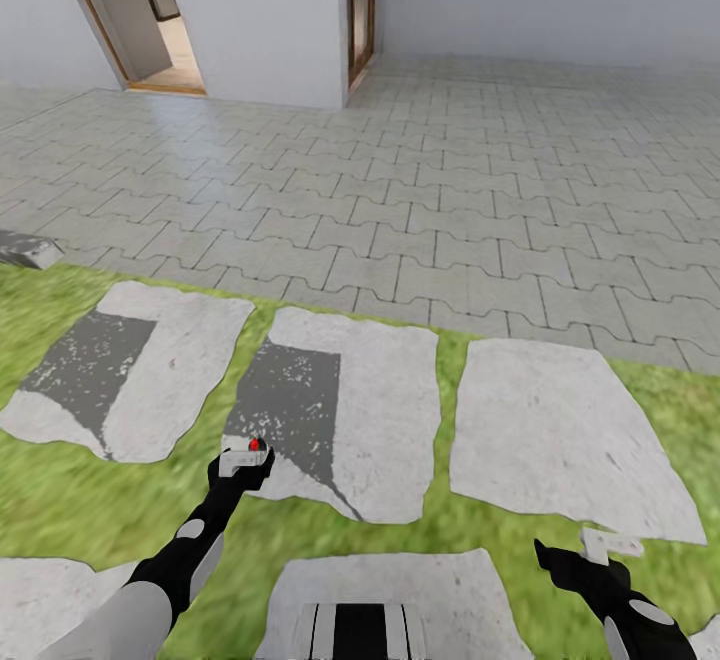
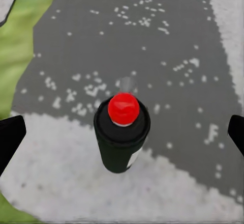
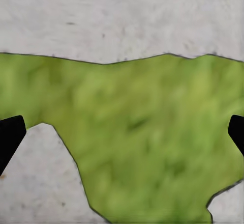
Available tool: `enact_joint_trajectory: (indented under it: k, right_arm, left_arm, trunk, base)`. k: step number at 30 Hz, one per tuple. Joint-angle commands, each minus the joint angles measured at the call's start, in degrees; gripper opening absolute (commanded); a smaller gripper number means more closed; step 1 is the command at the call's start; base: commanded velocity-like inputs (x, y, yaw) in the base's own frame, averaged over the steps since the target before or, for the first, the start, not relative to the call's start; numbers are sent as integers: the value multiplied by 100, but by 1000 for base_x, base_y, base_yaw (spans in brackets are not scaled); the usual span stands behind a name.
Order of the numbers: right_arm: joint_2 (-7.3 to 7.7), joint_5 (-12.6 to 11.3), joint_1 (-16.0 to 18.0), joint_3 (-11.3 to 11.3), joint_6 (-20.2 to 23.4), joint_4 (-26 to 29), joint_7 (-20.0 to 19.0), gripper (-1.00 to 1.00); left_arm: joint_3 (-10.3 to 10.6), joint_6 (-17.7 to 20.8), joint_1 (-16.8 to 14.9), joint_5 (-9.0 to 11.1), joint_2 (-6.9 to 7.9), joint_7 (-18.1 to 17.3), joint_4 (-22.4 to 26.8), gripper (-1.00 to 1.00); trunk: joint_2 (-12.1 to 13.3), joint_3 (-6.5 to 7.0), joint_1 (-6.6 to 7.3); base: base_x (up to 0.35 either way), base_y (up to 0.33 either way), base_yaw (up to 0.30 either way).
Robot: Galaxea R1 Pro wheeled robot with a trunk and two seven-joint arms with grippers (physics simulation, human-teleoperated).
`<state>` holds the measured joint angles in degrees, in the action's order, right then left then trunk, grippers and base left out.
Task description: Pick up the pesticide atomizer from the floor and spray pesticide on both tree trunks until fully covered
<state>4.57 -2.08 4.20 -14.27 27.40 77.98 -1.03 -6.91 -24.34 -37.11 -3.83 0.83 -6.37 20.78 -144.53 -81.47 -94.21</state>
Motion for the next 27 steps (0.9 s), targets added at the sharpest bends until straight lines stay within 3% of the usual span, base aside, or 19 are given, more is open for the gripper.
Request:
enact_joint_trajectory:
  k: [1,9,19,27]
  right_arm:
    - [0,-21,2,-5,29,7,-11,100]
    - [0,-21,2,-5,28,7,-11,100]
    - [0,-21,2,-5,31,7,-11,100]
    - [0,-21,2,-5,29,7,-11,100]
  left_arm:
    - [-50,-18,-3,-39,-4,-40,-4,100]
    - [-47,-18,-3,-39,-6,-40,-4,100]
    - [-47,-18,1,-39,-11,-40,-4,100]
    - [-47,-18,1,-39,-13,-40,-4,100]
  trunk:
    - [-3,-35,-1]
    - [-14,-263,-22]
    - [-14,-267,-22]
    - [-14,-267,-22]
  base:
    - [0,0,0]
    - [0,0,0]
    - [0,0,0]
    - [132,0,0]
